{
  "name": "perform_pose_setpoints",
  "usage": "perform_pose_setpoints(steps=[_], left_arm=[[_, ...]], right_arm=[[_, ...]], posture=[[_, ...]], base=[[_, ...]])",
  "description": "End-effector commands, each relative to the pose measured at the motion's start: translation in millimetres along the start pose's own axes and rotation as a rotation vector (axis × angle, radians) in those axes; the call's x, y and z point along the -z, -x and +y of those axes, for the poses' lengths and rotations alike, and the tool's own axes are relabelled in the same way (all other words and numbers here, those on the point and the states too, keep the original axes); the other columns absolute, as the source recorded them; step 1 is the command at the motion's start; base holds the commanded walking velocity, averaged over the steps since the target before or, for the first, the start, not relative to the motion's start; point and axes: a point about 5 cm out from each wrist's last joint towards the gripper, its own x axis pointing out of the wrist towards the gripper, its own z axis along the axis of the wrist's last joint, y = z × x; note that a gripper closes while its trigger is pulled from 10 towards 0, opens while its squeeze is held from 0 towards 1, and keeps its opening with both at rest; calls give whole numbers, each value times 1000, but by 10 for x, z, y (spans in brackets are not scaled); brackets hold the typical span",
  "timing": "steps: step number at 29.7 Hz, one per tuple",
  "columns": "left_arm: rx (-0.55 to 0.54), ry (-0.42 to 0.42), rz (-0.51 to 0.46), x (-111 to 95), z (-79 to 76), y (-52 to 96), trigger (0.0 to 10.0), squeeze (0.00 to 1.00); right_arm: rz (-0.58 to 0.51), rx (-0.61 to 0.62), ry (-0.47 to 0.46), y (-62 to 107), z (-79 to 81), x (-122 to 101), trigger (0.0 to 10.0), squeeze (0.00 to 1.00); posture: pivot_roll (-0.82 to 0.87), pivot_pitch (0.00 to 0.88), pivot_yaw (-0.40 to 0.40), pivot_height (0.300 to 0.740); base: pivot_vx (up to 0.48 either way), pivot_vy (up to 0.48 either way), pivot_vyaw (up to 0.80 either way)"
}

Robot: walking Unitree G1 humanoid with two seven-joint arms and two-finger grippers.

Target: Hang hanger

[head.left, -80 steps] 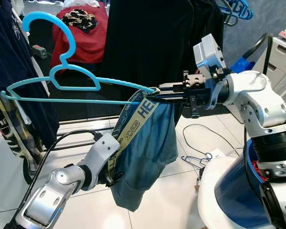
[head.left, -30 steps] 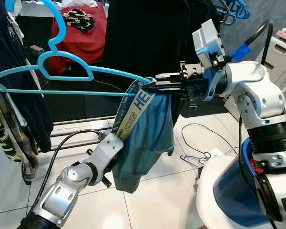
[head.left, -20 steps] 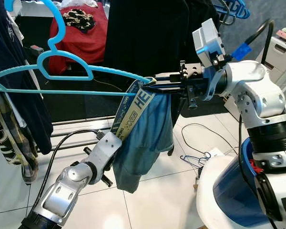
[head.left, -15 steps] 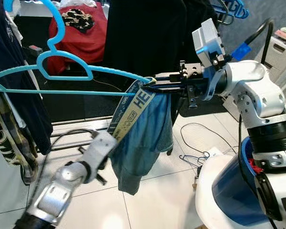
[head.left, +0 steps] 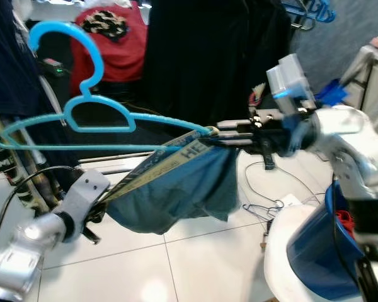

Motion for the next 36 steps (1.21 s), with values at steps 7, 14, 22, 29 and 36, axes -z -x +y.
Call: perform_pose_setpoints(steps=[7,14,22,29,36], left_arm=[[192,-240,-18,-229,213,-106,10000,0],[204,-329,10,-290,516,-21,10000,0],[324,-332,68,-89,542,134,10000,0],[421,-313,124,203,379,186,10000,0],[441,-291,157,353,345,167,10000,0]], right_arm=[[-44,-84,23,-72,228,-139,10000,0],[104,-86,4,27,469,48,10000,0],[331,3,73,292,566,284,10000,0],[301,131,114,339,485,140,10000,0],[302,148,143,361,519,78,10000,0]], posture=[[-98,237,-61,740],[-90,217,-47,740],[-82,220,-47,740],[-76,224,-37,740],[-79,222,-32,740]], base=[[0,0,0],[0,0,0],[0,0,0],[0,0,0],[0,0,0]])
